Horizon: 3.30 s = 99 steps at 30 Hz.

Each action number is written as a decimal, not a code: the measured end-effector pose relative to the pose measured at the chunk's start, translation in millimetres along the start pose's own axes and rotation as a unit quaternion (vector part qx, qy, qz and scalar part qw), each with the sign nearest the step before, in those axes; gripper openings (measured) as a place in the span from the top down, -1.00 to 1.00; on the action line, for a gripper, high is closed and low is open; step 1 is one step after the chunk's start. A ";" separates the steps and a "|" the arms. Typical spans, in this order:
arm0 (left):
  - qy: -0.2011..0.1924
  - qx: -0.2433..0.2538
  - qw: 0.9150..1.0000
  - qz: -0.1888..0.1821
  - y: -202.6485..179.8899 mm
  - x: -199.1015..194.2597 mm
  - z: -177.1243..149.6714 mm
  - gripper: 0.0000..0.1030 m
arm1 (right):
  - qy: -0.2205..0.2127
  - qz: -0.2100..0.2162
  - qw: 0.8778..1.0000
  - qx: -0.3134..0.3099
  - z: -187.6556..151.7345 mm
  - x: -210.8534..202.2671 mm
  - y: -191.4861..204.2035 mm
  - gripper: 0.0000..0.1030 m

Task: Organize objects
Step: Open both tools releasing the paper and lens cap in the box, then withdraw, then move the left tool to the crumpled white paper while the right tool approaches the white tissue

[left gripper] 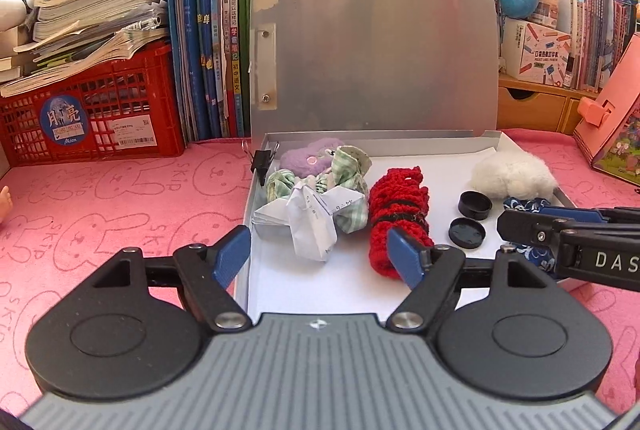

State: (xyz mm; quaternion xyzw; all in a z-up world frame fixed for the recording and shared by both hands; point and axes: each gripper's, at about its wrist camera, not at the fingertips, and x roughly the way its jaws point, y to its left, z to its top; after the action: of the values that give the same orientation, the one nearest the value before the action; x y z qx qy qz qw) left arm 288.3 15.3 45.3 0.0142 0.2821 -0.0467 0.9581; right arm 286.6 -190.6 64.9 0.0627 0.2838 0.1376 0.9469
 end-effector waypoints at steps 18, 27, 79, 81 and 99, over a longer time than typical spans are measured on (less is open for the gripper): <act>-0.047 0.018 0.998 -0.049 -22.9 -108.7 -43.3 -0.63 | -0.059 0.030 0.998 -0.011 -40.8 -104.8 2.7 -0.43; -0.062 0.022 0.997 -0.043 -22.8 -142.6 -74.8 -0.64 | -0.090 0.041 0.995 -0.021 -59.7 -144.0 6.2 -0.49; 0.009 -0.036 0.998 0.055 -1.7 -147.7 -148.3 -0.82 | -0.051 -0.186 0.981 0.007 -143.3 -163.6 -13.9 -0.89; 0.016 -0.036 0.998 0.056 -1.8 -145.7 -148.2 -0.82 | -0.042 -0.190 0.981 0.018 -142.4 -160.9 -17.1 -0.89; 0.022 -0.035 0.997 0.061 -1.1 -142.8 -148.3 -0.89 | 0.012 -0.188 0.980 0.060 -131.5 -145.4 -31.4 -0.99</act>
State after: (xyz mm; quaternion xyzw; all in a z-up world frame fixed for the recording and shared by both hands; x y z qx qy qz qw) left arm 88.8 33.7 -1.9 -0.0014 0.3036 0.0220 0.9525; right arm 104.2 -258.2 25.1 0.0630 0.3098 -0.0594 0.9469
